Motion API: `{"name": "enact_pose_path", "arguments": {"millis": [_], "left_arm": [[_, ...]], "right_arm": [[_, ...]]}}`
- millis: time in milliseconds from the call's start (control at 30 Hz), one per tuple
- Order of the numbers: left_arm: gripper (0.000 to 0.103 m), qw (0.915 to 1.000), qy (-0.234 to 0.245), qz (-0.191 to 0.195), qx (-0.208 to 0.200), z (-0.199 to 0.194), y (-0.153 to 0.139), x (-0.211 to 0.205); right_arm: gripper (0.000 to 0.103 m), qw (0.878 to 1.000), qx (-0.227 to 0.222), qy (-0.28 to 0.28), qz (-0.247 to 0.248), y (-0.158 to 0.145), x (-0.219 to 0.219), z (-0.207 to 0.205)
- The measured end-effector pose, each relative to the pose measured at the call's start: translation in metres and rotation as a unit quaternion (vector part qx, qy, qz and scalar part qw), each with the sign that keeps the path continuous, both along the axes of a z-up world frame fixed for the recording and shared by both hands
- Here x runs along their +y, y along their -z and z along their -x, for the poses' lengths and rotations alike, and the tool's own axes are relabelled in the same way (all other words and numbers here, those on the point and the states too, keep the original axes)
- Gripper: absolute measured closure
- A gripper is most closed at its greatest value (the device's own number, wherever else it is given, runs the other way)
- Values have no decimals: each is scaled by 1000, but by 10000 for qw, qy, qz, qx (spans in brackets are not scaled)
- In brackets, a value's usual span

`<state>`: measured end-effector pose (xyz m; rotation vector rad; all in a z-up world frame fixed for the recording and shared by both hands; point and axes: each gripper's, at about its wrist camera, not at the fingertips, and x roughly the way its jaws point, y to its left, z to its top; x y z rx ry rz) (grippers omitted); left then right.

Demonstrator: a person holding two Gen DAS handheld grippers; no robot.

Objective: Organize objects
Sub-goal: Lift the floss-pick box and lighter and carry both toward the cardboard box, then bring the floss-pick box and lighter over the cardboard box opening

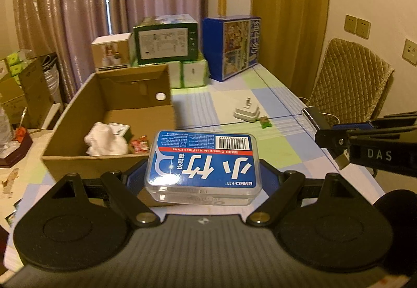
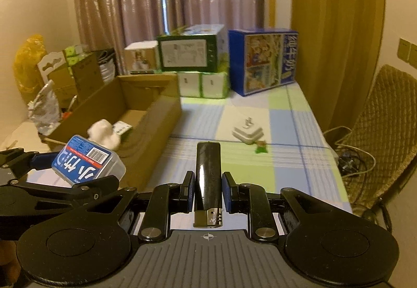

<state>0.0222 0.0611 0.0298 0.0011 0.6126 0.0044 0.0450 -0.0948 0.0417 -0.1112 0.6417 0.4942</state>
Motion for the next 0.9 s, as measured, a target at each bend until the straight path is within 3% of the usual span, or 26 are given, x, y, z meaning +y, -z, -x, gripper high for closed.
{"name": "enact_pose_path", "arguments": {"millis": [533, 900], "left_arm": [[19, 9975, -708, -20, 27, 27, -20, 72], [19, 9962, -867, 86, 54, 33, -22, 92]], "right_arm": [[84, 9976, 104, -669, -163, -7, 61, 17], [84, 9957, 116, -905, -153, -7, 83, 20]]}}
